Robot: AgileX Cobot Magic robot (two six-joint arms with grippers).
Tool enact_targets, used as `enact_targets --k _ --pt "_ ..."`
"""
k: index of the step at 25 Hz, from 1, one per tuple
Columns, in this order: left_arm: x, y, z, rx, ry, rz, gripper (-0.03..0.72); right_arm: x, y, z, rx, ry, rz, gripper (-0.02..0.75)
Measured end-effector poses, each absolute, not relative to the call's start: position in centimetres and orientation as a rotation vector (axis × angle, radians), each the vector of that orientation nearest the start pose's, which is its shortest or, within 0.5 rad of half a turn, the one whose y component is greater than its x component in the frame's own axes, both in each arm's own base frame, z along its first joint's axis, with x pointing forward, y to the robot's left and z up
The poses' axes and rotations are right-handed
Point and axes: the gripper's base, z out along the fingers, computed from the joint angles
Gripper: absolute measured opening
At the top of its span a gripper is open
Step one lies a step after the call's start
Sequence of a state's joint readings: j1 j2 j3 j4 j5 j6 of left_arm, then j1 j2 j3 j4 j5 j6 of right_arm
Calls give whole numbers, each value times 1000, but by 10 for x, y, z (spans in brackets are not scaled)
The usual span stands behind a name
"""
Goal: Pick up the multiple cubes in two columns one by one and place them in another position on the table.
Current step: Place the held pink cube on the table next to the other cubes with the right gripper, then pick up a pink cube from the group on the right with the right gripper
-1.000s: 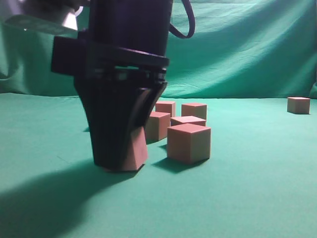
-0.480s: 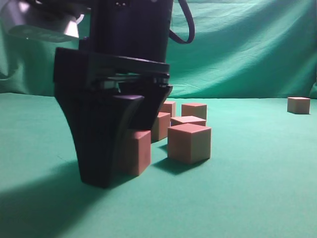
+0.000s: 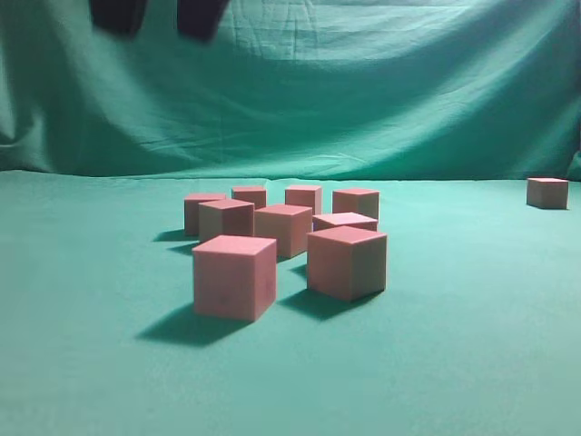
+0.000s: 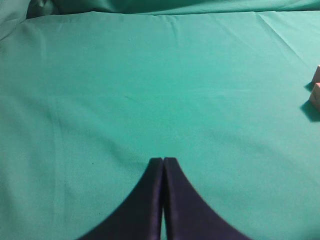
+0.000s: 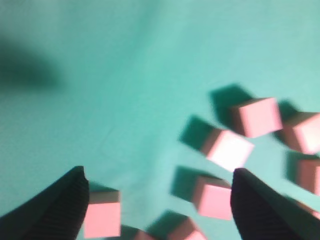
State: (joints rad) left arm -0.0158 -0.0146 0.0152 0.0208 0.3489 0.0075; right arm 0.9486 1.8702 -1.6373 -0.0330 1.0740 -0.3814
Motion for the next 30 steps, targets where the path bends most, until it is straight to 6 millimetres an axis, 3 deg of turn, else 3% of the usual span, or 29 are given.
enact_targets --k 3,6,8,11,16,21,30 --pt "53 0 177 34 1833 14 0 248 316 322 -1579 2206 -5 571" --pt "53 0 177 34 1833 14 0 274 287 350 -1315 2259 -156 571" --pt "53 0 177 34 1833 14 0 296 259 359 -1131 2314 -247 571" --pt "53 0 177 34 1833 14 0 330 212 358 -861 2449 -295 571" --pt "53 0 177 34 1833 14 0 375 143 340 -549 2607 -327 571" --pt "53 0 177 34 1833 14 0 409 86 306 -314 2747 -305 571" --pt "53 0 177 34 1833 14 0 449 35 245 -74 2822 -139 571"
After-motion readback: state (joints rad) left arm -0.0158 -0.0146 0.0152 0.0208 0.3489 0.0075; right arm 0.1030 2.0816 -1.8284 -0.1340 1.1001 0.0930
